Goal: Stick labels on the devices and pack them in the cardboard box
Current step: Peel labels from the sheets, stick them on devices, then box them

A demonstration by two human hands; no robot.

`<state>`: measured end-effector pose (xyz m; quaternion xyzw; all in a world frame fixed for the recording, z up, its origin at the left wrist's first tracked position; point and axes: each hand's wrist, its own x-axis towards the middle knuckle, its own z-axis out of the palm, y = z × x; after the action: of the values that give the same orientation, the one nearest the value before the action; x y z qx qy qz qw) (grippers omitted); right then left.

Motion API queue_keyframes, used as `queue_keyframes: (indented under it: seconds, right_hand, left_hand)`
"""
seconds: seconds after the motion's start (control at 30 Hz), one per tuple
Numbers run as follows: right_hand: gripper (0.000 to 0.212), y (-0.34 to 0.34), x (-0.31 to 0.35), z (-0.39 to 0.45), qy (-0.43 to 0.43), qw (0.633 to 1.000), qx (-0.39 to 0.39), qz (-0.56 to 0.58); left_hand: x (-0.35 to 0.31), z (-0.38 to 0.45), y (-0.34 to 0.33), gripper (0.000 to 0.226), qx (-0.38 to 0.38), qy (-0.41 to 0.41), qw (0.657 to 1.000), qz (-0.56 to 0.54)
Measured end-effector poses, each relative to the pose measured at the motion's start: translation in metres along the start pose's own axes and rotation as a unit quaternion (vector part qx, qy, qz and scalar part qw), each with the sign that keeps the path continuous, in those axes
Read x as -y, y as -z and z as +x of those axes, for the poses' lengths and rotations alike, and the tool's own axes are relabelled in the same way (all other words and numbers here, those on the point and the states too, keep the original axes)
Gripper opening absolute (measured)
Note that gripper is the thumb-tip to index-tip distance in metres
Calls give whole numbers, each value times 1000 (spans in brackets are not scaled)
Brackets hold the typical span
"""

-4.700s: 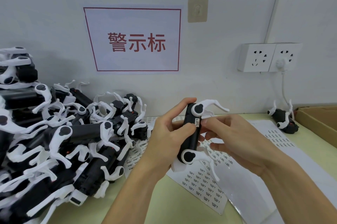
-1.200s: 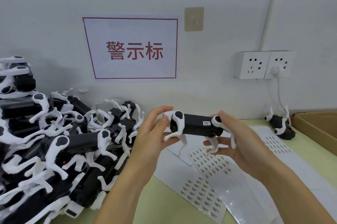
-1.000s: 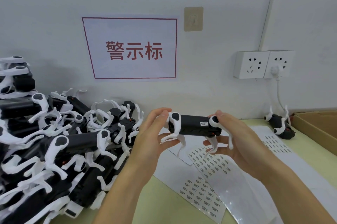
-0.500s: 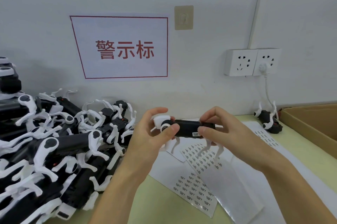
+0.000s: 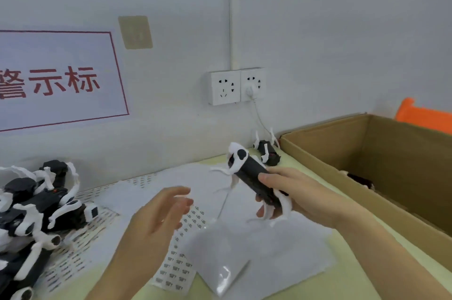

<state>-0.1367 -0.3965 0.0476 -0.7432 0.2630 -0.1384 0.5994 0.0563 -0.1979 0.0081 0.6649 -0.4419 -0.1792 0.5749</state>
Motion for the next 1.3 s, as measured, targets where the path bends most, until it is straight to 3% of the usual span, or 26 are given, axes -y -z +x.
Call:
queue_keyframes:
  seconds: [0.17,0.27,0.43,0.6,0.7,0.8,0.87,0.97,1.1,1.3]
  right_hand:
    - [31,91,-28,-41,-98,980,-116,126]
    - [29,136,-43,-53,-83,968,-171,162]
    - [19,219,-70,-45,-72,943,-235,223]
    - [12,320,-121,-15,-106,914,-325,218]
    - [14,378,-161,13,-138,902,-386,136]
    - [28,425,-203,47,-176,882,-434,-55]
    - [41,445,-227,68,-196,853,-442,-196]
    - [49,466,-266,102,-216,821,-424,-316]
    - [47,478,-317,138,-276,791,-414,-356]
    - [44,488,-365,163,-309,745,-460,-370]
  left_hand:
    - [9,10,-85,15,146,-48,971,182]
    - [2,42,-163,20,200,-96,945,242]
    - [-7,104,-295,33,158,-131,915,348]
    - [15,131,-338,23,88,-183,882,426]
    - [24,137,-345,20,68,-220,889,395]
    - [26,143,-347,20,56,-256,890,373]
    - [26,148,-348,19,53,-262,889,372]
    - [28,154,-352,20,49,-266,882,385]
    - [33,157,-355,25,42,-262,872,410]
    - [37,161,-358,23,31,-254,858,445]
